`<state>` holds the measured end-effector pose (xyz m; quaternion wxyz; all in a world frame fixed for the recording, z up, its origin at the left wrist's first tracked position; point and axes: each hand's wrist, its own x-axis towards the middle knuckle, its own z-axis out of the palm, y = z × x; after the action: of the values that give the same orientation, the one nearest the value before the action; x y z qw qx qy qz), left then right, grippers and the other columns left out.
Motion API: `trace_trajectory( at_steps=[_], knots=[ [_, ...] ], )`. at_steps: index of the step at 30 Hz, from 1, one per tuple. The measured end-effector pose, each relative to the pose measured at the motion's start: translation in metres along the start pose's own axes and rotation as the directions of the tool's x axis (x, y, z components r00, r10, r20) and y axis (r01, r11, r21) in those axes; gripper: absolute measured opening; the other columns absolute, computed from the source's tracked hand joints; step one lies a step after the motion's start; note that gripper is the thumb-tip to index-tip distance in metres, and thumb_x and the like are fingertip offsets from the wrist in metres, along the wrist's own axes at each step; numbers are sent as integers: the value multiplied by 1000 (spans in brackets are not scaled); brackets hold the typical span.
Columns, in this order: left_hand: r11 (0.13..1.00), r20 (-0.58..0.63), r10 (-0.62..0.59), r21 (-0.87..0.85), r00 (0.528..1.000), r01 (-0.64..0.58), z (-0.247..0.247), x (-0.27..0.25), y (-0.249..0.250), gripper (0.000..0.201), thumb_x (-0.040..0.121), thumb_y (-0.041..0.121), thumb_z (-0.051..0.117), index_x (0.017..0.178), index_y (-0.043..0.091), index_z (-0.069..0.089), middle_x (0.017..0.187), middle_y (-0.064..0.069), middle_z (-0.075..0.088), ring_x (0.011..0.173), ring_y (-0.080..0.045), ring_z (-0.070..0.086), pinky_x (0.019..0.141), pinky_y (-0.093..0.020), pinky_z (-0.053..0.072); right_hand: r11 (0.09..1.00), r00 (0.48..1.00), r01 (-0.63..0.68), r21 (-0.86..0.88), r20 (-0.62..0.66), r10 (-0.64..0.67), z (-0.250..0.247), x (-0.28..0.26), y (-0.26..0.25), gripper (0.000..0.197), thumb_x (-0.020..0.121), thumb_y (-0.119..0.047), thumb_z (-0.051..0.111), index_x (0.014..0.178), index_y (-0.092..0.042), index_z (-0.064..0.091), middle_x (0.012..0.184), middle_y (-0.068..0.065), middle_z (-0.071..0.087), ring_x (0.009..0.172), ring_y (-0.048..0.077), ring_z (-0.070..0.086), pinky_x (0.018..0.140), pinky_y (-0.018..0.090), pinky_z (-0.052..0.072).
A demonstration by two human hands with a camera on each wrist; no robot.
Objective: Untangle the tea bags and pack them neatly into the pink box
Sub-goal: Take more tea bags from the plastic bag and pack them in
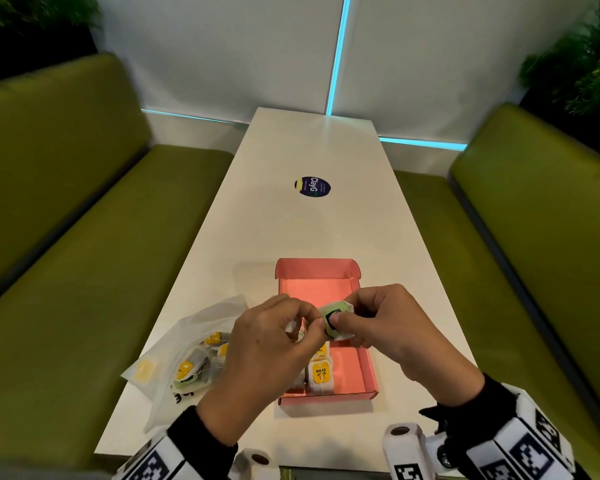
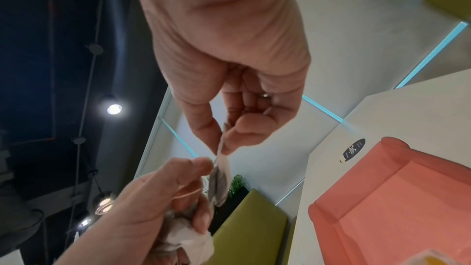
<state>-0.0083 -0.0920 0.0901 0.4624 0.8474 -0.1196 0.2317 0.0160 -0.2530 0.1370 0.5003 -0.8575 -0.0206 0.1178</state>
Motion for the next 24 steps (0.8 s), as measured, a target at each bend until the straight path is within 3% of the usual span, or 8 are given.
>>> trace_trajectory(
  at_steps=[5, 7, 9, 12, 16, 20, 22, 24],
  knots=[
    [1000, 17, -20, 10, 1000, 20, 5, -6, -6, 23, 75, 41, 53, 68, 24, 67, 56, 24, 47, 55, 2, 49, 52, -9, 36, 992, 997, 65, -112, -37, -69, 10, 2, 4, 5, 77, -17, 71, 73, -15, 70, 69, 11, 68, 64, 24, 65, 67, 38, 55],
    [999, 26, -53, 2, 998, 53, 4, -8, -9, 15, 77, 39, 62, 70, 28, 67, 61, 28, 52, 56, 6, 50, 54, -4, 33, 988, 994, 95, -124, -33, -100, 11, 5, 6, 6, 76, -18, 73, 72, -18, 69, 64, 6, 66, 61, 21, 63, 66, 37, 56],
    [992, 37, -119, -43, 992, 121, 1, -10, -13, 11, 77, 39, 74, 74, 41, 64, 58, 26, 52, 51, 5, 49, 53, -6, 34, 990, 994, 104, -93, -3, -105, 9, 8, 8, 8, 75, -17, 75, 72, -19, 68, 58, -1, 63, 54, 9, 58, 62, 32, 54],
    [955, 91, -266, -108, 960, 275, -7, -10, -27, 21, 66, 48, 69, 84, 49, 57, 50, 15, 46, 45, -3, 44, 52, -16, 41, 986, 990, 131, -105, 58, -126, 9, 18, 13, 17, 74, -12, 77, 73, -22, 63, 56, -6, 61, 51, 4, 58, 60, 30, 54],
    [912, 197, -409, 50, 891, 408, -11, -18, -51, 21, 75, 35, 75, 82, 44, 56, 48, 9, 47, 45, -6, 50, 60, -37, 54, 872, 947, 277, -404, 268, -176, 24, 41, 31, 11, 78, -15, 72, 76, -20, 63, 61, -9, 60, 53, 5, 56, 61, 29, 50],
    [863, 292, -504, 206, 813, 461, -4, -36, -63, 13, 81, 34, 69, 78, 39, 58, 64, 4, 57, 55, -4, 53, 60, -33, 54, 730, 899, 360, -581, 425, -106, 47, 56, 58, 12, 81, -20, 68, 91, -14, 69, 91, 5, 70, 84, 20, 59, 71, 29, 43],
    [837, 314, -536, 316, 783, 447, 4, -44, -65, 6, 85, 38, 64, 89, 37, 61, 78, 4, 64, 69, -7, 59, 68, -28, 52, 682, 880, 382, -623, 472, -62, 58, 56, 66, 16, 81, -18, 65, 96, -13, 69, 97, 8, 69, 91, 23, 58, 72, 29, 41],
    [812, 309, -548, 422, 777, 404, 12, -52, -68, 24, 87, 44, 58, 109, 34, 62, 92, 4, 66, 91, -13, 62, 77, -27, 47, 680, 869, 376, -629, 495, -22, 68, 55, 72, 15, 80, -14, 65, 94, -11, 68, 91, 10, 67, 84, 24, 56, 65, 28, 38]
  ],
)
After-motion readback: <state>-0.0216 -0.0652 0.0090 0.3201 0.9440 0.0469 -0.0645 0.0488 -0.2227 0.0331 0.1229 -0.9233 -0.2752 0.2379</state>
